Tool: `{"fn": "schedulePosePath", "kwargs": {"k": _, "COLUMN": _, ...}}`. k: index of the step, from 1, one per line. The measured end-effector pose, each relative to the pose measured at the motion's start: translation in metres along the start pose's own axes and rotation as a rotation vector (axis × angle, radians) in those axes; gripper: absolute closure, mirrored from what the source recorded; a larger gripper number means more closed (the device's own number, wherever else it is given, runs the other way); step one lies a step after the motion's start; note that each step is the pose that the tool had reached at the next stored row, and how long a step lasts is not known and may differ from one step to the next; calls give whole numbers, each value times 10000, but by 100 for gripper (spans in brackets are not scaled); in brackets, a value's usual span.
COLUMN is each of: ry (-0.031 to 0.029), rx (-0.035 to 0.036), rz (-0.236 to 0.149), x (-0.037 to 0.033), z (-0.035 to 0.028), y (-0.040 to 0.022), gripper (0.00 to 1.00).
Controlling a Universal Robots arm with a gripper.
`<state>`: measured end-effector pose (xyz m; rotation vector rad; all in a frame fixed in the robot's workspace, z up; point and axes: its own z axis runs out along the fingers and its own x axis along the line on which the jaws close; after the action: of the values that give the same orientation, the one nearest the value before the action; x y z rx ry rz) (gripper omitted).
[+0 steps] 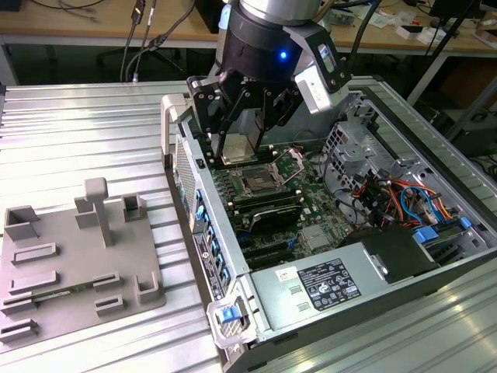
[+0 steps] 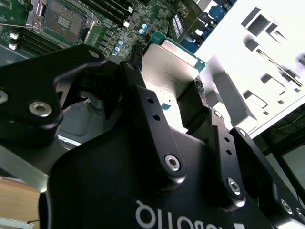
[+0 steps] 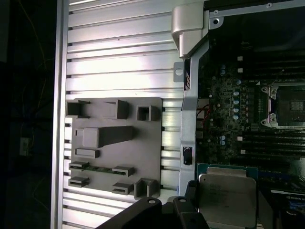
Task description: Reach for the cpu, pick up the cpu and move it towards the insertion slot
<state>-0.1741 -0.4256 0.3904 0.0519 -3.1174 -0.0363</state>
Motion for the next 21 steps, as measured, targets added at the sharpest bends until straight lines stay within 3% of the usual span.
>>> {"fn": "schedulePosePath", "kwargs": {"k": 5, "ry": 0, "rx": 1, "rz": -1, "x": -16, "z": 0, "y": -1, "gripper": 45}}
{"fn": "schedulePosePath", "kwargs": {"k": 21, "ry": 0, "rx": 0, "rz": 0, "x": -191, "z": 0, "y": -6, "gripper": 45}}
